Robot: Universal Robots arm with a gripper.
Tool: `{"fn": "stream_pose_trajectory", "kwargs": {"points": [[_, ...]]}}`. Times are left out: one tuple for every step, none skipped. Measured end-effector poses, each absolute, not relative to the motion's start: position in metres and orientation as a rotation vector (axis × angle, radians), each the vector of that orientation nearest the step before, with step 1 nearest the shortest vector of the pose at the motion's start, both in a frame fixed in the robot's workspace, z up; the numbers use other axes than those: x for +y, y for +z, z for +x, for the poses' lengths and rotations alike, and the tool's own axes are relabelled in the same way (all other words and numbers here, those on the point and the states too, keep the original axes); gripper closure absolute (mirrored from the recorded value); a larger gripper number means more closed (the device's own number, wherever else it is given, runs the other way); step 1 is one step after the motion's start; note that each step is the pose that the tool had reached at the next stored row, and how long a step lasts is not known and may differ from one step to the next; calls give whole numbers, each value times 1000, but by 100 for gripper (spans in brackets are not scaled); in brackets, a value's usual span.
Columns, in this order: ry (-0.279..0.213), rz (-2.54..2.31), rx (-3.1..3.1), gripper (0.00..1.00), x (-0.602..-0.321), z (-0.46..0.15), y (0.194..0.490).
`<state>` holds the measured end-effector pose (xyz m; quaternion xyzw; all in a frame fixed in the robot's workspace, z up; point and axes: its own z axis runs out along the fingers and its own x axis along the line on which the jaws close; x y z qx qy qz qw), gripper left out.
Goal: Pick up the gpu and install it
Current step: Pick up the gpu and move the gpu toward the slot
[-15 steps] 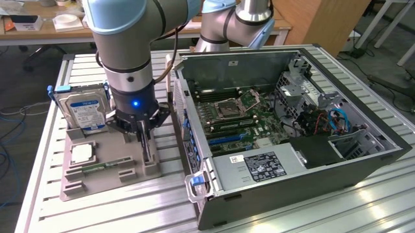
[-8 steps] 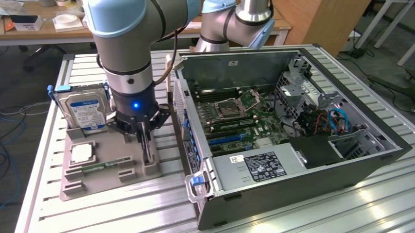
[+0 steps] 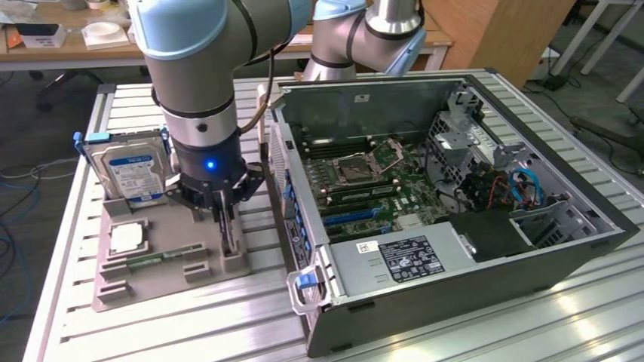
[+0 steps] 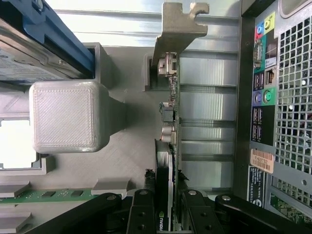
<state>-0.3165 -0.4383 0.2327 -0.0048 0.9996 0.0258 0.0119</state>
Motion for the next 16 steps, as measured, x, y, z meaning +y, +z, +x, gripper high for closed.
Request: {"fn": "stream_pose_trajectory", "kwargs": {"points": [[80,-9,3117,73,-438,-317,233],[80,-2,3117,73,-438,-317,232],[79,5,3116,73,-438,-317,232],[79,13,3116,73,-438,-317,232],[79,21,3116,73,-438,-317,232],[79,28,3116,73,-438,-317,232],[78,32,3116,73,-438,-317,232],[78,32,3116,73,-438,-317,232],[78,32,3116,73,-438,-317,232],[78,32,3116,73,-438,-317,232],[78,32,3116,73,-438,-317,232],[78,32,3116,73,-438,-317,232],[78,32,3116,73,-438,-317,232],[79,32,3116,73,-438,-316,232],[79,32,3116,73,-438,-317,233],[79,32,3116,73,-438,-317,234]]}}
